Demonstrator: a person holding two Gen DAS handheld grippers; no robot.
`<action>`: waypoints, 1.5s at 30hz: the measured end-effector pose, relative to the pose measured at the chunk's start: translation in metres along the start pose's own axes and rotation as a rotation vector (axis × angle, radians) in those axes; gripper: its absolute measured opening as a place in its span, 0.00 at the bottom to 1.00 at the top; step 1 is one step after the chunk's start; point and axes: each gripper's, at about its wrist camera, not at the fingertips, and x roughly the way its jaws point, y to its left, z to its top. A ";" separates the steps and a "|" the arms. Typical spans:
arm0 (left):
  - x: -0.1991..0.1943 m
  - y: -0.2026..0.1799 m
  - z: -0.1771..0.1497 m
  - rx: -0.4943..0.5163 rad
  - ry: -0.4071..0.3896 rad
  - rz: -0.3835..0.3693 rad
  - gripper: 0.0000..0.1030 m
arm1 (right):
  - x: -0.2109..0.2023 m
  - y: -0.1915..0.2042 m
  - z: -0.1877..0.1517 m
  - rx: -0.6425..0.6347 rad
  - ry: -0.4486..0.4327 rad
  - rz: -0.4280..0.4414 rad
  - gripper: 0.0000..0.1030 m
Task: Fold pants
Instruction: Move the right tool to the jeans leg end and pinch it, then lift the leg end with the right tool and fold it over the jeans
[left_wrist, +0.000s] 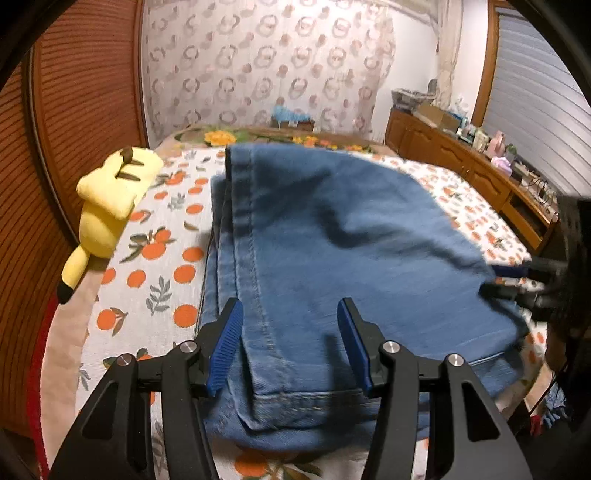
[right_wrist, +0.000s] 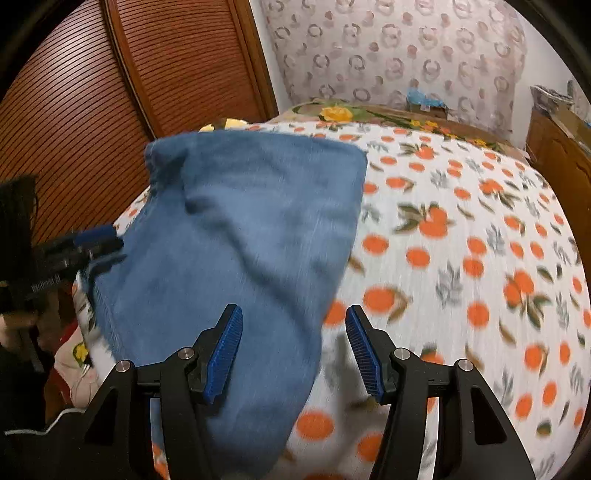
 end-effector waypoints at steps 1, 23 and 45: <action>-0.006 -0.005 0.000 0.006 -0.013 -0.010 0.53 | -0.002 0.001 -0.005 0.002 0.005 0.000 0.58; 0.016 -0.052 -0.022 0.069 0.059 -0.085 0.53 | -0.002 0.009 -0.021 0.032 -0.003 0.067 0.41; 0.017 -0.046 -0.024 0.051 0.050 -0.110 0.53 | -0.051 0.038 0.011 -0.034 -0.176 0.157 0.12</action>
